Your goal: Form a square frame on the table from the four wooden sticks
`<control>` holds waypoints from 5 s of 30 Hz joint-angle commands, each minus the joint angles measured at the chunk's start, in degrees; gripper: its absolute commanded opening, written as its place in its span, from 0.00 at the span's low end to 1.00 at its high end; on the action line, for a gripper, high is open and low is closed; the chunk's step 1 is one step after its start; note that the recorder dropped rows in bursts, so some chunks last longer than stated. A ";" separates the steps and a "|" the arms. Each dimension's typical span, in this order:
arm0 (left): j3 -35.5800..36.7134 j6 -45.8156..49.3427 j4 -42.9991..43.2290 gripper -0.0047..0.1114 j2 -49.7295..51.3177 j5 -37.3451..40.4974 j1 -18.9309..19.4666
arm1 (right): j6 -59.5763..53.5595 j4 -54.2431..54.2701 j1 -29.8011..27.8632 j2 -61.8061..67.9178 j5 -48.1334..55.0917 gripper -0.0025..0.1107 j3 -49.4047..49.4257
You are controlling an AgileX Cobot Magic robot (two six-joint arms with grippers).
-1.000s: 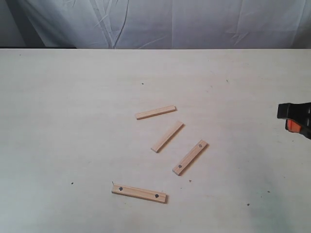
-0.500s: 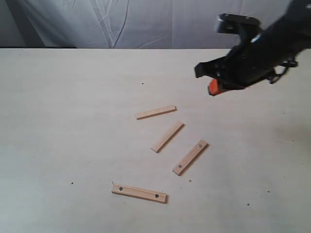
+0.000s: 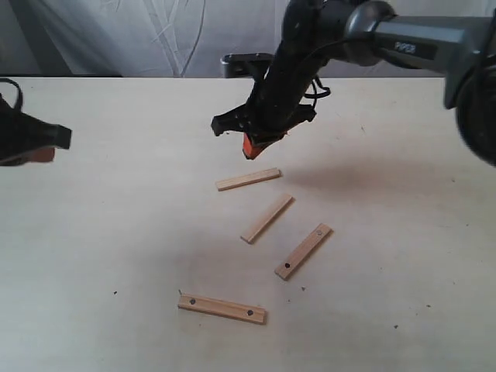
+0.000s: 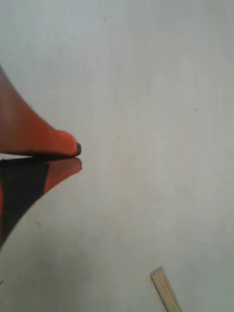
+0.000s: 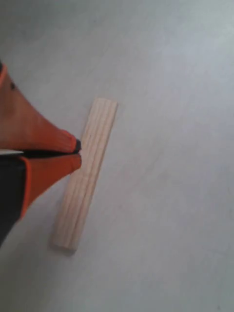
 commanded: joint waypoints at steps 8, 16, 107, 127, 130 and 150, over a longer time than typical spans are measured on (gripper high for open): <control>-0.30 -0.33 -2.95 0.04 12.88 -4.77 -0.27 | 4.10 -4.02 1.51 7.77 3.23 0.01 -6.57; -0.30 -0.13 -3.50 0.04 12.88 -5.43 -0.27 | 11.65 -11.02 1.51 7.89 3.23 0.01 -6.57; 2.35 7.76 -14.19 0.04 12.88 -8.86 -0.38 | 34.42 -21.37 0.02 -6.25 12.32 0.14 -1.39; 2.86 26.35 -27.28 0.04 12.76 -16.93 -15.70 | 50.86 -10.57 2.30 -24.10 -18.42 0.50 45.95; 2.86 26.35 -27.40 0.04 12.76 -16.93 -15.65 | 52.80 -10.78 3.08 -24.10 -18.64 0.50 47.68; 2.86 26.35 -27.90 0.04 12.76 -16.34 -15.65 | 63.06 -12.60 6.62 -21.41 -17.30 0.44 48.19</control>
